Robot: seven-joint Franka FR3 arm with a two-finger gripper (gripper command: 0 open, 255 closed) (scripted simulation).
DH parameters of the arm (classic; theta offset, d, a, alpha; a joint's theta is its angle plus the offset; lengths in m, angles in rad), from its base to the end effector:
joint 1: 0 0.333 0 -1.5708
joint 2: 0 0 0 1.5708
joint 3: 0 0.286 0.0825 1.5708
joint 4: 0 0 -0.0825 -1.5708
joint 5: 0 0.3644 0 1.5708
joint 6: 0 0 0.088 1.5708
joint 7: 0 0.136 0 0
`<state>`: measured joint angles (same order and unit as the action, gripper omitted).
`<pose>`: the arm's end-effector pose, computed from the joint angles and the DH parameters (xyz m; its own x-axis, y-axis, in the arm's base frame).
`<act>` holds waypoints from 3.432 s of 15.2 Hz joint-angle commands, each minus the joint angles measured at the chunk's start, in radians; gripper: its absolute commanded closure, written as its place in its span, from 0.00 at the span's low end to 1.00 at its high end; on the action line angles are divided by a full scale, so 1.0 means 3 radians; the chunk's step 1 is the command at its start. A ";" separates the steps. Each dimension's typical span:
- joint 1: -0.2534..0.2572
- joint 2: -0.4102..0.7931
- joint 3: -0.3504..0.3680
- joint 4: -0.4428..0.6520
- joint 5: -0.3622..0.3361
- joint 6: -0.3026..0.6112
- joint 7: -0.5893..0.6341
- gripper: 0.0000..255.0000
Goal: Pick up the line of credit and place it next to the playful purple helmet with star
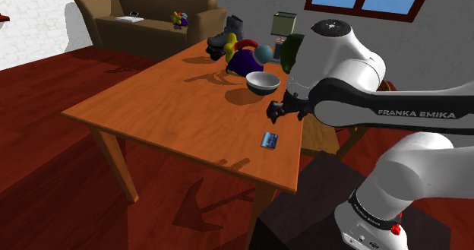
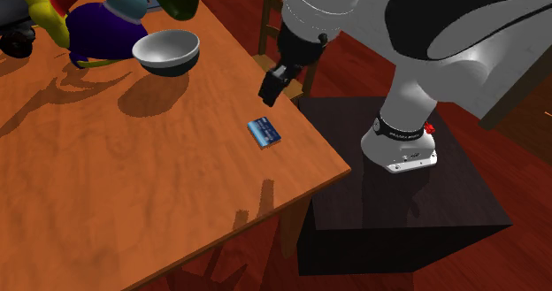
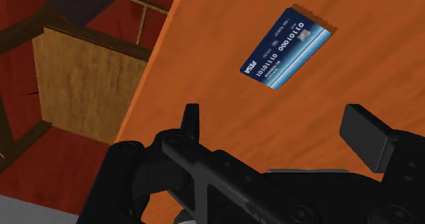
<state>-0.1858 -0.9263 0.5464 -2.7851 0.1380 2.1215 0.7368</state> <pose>0.3101 0.0945 0.4027 0.7881 -0.5122 0.3413 -0.5694 -0.8174 0.0880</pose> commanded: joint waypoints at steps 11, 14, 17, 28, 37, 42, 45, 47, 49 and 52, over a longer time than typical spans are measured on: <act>-0.1367 0.0574 0.1839 -0.0066 -0.0059 0.1151 0.2111 0.00; -0.1511 0.0664 0.1945 -0.0101 -0.0093 0.1315 0.2139 0.00; -0.1511 0.0664 0.1945 -0.0101 -0.0092 0.1315 0.2139 0.00; -0.1509 0.0663 0.1944 -0.0102 -0.0092 0.1313 0.2138 1.00; -0.1313 0.0489 0.1637 -0.0006 -0.0082 0.1004 0.1968 1.00; -0.1208 0.0358 0.1426 0.0095 -0.0093 0.0758 0.1839 1.00; -0.1164 0.0289 0.1313 0.0165 -0.0106 0.0615 0.1768 1.00; -0.1142 0.0248 0.1244 0.0216 -0.0117 0.0522 0.1723 1.00; -0.1124 0.0210 0.1178 0.0269 -0.0129 0.0432 0.1680 1.00; -0.1105 0.0160 0.1086 0.0354 -0.0151 0.0299 0.1618 1.00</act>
<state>-0.5219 -0.8707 0.8833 -2.6870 0.0944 2.2278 1.2291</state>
